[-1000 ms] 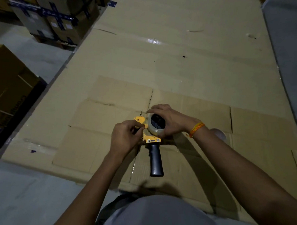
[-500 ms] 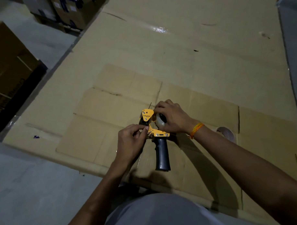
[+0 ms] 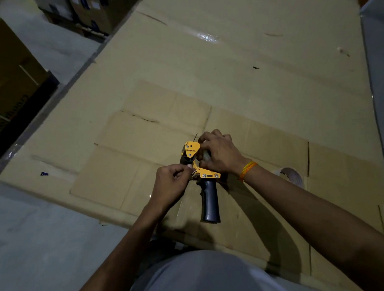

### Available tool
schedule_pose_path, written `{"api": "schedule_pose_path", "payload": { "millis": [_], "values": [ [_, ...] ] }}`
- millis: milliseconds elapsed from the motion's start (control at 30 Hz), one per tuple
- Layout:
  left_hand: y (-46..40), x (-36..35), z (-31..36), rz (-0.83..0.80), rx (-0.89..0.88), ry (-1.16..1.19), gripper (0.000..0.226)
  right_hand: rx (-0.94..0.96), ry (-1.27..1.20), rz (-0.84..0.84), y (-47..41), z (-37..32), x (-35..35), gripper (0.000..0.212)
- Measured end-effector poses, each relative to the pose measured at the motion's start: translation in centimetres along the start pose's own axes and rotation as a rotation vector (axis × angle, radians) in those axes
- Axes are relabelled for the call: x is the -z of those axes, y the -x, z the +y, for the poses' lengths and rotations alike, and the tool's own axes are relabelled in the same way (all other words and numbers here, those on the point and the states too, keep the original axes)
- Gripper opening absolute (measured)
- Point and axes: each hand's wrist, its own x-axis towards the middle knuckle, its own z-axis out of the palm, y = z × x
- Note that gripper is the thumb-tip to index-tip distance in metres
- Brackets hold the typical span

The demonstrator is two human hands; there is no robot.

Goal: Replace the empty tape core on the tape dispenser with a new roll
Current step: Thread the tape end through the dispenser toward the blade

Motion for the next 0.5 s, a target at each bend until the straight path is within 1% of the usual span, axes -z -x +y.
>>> {"api": "schedule_pose_path", "payload": {
  "millis": [233,333,400,500],
  "values": [
    [-0.3,0.2,0.1,-0.043,0.001,0.01,0.029,0.093,0.018,-0.041,-0.2,0.4,0.3,0.026],
    [-0.7,0.0,-0.1,-0.061,-0.002,0.018,0.035,0.122,0.013,-0.037,0.1,0.6,0.3,0.024],
    [-1.1,-0.2,-0.3,-0.092,0.03,0.044,0.038,0.135,-0.007,-0.032,0.3,0.8,0.3,0.023],
    [-1.6,-0.6,-0.4,-0.116,0.152,0.174,0.039,0.132,-0.041,-0.009,0.4,0.8,0.3,0.028]
  ]
}}
